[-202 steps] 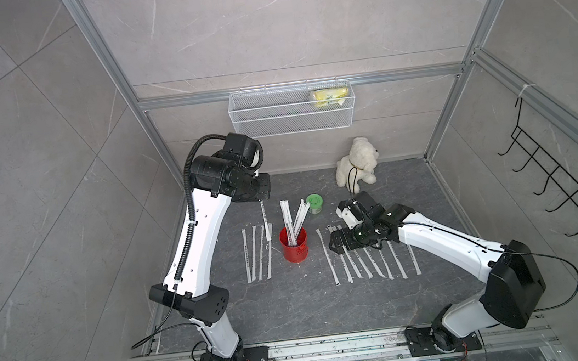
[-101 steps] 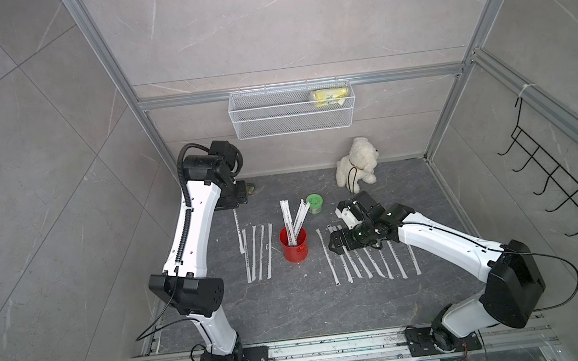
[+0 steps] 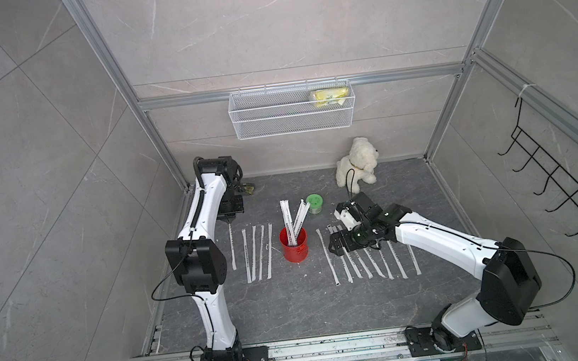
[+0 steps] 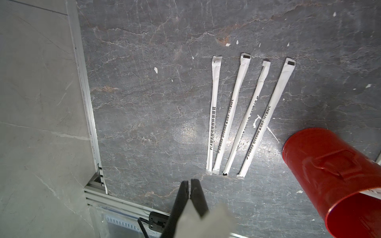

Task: Take the straws out of the storage container
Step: Place the straw at the center of the board.

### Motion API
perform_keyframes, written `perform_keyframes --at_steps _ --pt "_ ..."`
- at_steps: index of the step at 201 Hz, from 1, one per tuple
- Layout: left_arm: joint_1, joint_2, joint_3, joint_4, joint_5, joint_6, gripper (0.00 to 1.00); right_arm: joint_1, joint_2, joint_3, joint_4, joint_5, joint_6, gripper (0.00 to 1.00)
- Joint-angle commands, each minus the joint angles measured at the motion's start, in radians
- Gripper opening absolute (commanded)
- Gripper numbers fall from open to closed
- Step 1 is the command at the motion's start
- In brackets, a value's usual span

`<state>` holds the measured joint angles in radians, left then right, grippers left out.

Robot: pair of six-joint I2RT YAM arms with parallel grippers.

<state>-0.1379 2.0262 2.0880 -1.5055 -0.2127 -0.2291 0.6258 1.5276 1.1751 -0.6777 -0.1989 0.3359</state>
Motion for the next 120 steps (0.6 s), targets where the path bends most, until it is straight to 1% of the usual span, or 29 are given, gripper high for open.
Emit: perform_keyframes --at_steps 1,65,120 --pt "0.017 0.04 0.007 -0.019 -0.007 0.028 0.06 -0.005 0.027 -0.01 0.007 0.001 -0.026 1.0" --pt "0.029 0.152 0.009 -0.002 0.005 0.034 0.06 -0.005 0.062 -0.005 0.016 0.003 -0.041 1.0" --pt "0.04 0.204 0.007 0.012 0.014 0.045 0.06 -0.005 0.09 -0.002 0.032 -0.007 -0.042 1.0"
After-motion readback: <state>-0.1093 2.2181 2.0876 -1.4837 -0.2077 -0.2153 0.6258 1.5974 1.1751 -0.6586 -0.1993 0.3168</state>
